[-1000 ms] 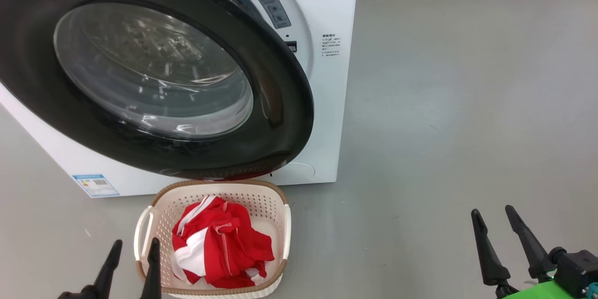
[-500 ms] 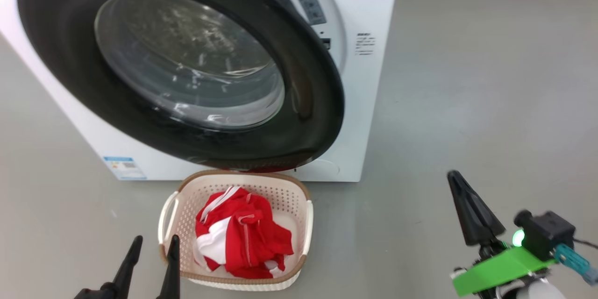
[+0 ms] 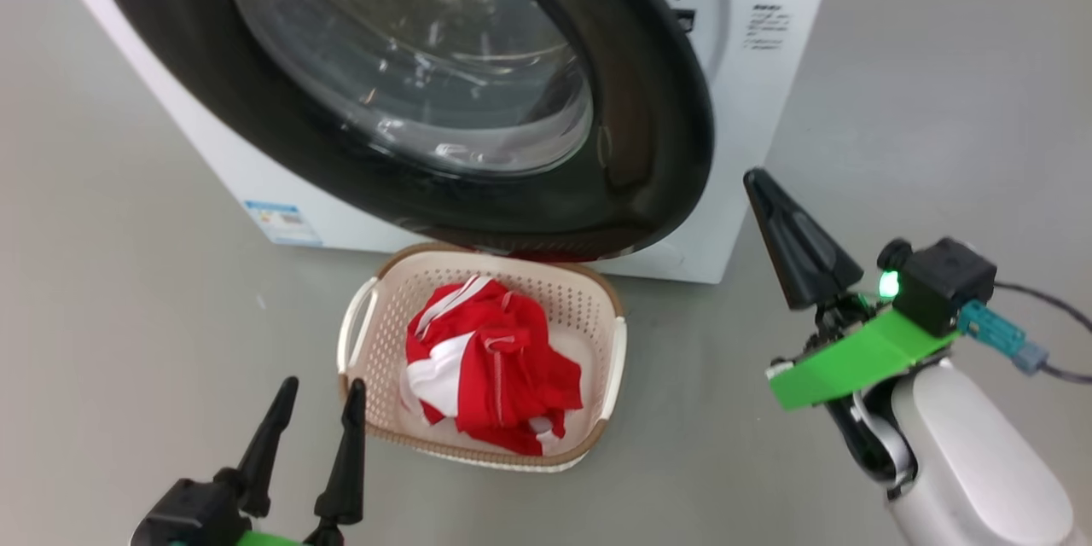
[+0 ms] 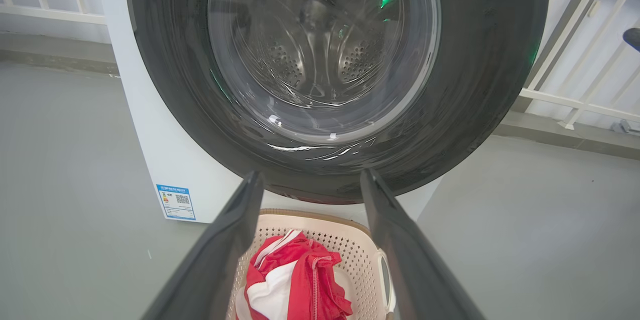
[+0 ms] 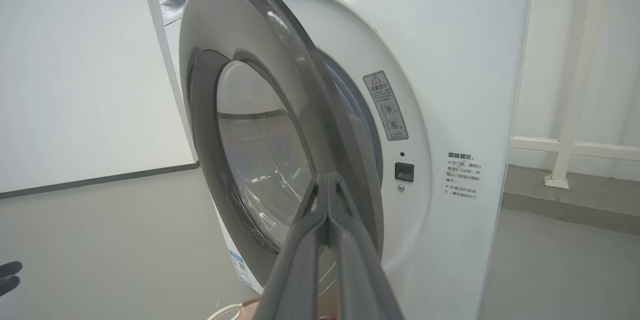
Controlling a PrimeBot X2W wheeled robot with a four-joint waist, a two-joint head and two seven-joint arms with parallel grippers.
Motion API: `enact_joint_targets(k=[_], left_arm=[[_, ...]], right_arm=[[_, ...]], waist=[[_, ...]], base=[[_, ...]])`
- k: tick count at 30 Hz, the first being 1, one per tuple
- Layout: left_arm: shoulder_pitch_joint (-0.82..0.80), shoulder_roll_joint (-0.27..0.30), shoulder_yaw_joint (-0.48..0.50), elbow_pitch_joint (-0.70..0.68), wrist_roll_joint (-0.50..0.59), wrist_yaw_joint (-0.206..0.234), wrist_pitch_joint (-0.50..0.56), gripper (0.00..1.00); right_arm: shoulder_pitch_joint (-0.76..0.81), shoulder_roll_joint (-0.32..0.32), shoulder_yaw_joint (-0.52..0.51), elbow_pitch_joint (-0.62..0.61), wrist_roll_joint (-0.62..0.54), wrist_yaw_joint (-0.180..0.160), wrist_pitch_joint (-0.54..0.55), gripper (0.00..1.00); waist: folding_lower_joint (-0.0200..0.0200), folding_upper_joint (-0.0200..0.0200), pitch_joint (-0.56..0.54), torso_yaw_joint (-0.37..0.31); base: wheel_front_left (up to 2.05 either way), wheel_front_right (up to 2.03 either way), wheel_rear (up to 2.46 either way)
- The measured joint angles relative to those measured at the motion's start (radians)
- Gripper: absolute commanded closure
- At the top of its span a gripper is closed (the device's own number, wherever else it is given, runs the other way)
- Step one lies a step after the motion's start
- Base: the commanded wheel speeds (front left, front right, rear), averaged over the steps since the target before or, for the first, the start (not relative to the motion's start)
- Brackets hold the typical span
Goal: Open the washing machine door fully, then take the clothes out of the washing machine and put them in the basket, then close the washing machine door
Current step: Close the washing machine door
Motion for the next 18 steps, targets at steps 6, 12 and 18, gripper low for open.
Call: enact_joint_targets(k=[6, 12, 18], left_arm=[[-0.039, -0.001, -0.021, -0.007, -0.02, 0.0, 0.0, 0.0], [-0.073, -0.002, -0.03, -0.015, -0.042, 0.0, 0.0, 0.0], [-0.128, -0.005, -0.042, -0.022, -0.053, 0.0, 0.0, 0.0]], right_arm=[[-0.078, -0.021, 0.021, 0.058, 0.009, 0.0, 0.0, 1.0], [-0.154, -0.028, 0.037, 0.104, 0.019, 0.0, 0.0, 1.0], [-0.222, -0.04, 0.037, 0.136, 0.026, 0.003, 0.0, 1.0]], waist=[[0.0, 0.0, 0.051, 0.035], [0.0, 0.0, 0.109, 0.054], [0.0, 0.0, 0.177, 0.064]], base=[[0.0, 0.0, 0.0], [0.0, 0.0, 0.0], [0.0, 0.0, 0.0]])
